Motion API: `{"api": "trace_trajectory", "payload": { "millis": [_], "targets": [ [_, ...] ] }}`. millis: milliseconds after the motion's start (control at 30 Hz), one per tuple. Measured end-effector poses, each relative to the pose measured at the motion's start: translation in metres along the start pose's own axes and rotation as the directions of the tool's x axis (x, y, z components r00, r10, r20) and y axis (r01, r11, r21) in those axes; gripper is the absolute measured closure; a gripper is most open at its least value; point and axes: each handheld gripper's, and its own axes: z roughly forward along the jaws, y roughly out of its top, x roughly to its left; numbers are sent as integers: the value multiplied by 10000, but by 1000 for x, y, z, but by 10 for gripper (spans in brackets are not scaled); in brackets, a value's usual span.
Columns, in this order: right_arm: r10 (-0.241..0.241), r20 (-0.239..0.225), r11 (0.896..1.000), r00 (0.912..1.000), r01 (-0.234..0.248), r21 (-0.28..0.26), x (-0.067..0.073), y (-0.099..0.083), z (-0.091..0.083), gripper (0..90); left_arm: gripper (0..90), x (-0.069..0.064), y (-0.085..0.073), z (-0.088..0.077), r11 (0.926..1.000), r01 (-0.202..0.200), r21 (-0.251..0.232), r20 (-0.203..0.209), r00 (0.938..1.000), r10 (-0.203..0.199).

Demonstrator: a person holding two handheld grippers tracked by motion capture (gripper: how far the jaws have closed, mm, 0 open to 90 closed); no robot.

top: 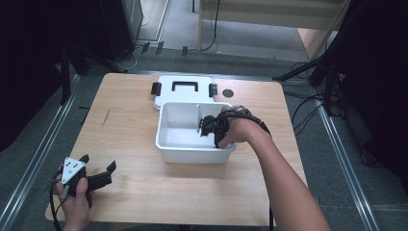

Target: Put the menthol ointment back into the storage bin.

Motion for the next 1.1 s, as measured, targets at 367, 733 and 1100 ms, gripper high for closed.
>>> {"api": "trace_trajectory", "payload": {
  "millis": [367, 733, 1100],
  "targets": [
    [1304, 112, 9781, 9914, -1268, -1651, -6, -23, -36, 169, 2, 0, 0, 0, 10000, -41, -6, -18, 10000, 41],
    [2648, -610, 8799, 9624, -2670, -3931, -4, -55, -66, 0, 2, 0, 0, 0, 10000, 3, -7, -20, 10000, -3],
    [4169, -803, 7330, 9054, -3871, -5593, 0, -101, -64, 0, 2, 0, 0, 0, 10000, -27, 12, -37, 10000, 27]
  ]
}}
